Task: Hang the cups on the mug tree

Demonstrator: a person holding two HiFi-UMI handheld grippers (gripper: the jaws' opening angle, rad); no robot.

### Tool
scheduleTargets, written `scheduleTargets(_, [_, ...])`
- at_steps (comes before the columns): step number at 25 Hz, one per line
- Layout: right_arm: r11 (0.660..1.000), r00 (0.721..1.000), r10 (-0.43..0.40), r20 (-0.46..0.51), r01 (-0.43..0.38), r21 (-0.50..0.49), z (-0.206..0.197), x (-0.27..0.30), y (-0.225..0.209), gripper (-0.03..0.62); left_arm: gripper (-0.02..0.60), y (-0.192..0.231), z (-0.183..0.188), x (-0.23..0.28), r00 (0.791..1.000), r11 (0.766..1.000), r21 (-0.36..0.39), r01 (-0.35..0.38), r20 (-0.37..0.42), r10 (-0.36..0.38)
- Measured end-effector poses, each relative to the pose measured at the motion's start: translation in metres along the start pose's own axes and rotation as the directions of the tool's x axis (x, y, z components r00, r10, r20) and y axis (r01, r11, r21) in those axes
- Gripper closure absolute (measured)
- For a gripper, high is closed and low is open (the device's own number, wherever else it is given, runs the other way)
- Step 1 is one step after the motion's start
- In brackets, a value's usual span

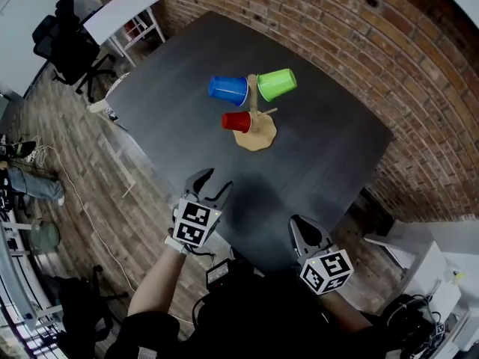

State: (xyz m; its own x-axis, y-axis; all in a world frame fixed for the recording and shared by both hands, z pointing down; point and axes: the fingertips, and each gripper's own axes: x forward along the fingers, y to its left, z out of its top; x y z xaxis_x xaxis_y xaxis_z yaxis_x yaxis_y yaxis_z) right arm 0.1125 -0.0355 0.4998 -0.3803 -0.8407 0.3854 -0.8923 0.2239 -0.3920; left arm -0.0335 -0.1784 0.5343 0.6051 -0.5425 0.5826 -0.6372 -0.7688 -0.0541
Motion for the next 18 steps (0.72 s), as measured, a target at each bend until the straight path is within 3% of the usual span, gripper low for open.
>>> scheduleTargets(2, [1.0, 1.0, 0.013, 0.003, -0.013, -0.013, 0.004, 0.005, 0.004, 0.554, 0.376, -0.001, -0.013, -0.026, 0.999, 0.985, -0.17, 0.001, 0.035, 0.005])
scheduleTargets(4, [0.999, 1.0, 0.025, 0.01, -0.025, -0.025, 0.01, 0.009, 0.009, 0.554, 0.424, 0.004, -0.028, -0.052, 0.996, 0.944, -0.328, -0.03, 0.067, 0.055])
scheduleTargets(6, [0.998, 0.999, 0.038, 0.023, -0.037, -0.043, 0.019, 0.012, 0.016, 0.554, 0.445, 0.009, -0.037, -0.075, 0.991, 0.899, -0.435, -0.041, 0.097, 0.092])
scheduleTargets(7, [0.998, 0.999, 0.044, 0.03, -0.042, -0.053, 0.023, 0.013, 0.018, 0.554, 0.457, 0.01, -0.04, -0.085, 0.988, 0.888, -0.458, -0.047, 0.11, 0.109])
scheduleTargets(12, [0.995, 0.997, 0.054, 0.051, -0.049, -0.086, 0.034, 0.014, 0.027, 0.554, 0.529, 0.008, -0.024, -0.125, 0.962, 0.914, -0.384, -0.135, 0.17, 0.213])
scheduleTargets(18, [0.991, 0.994, 0.081, 0.069, -0.073, -0.113, 0.041, 0.004, 0.049, 0.554, 0.543, -0.042, 0.022, -0.153, 0.935, 0.916, -0.399, -0.036, 0.31, 0.171])
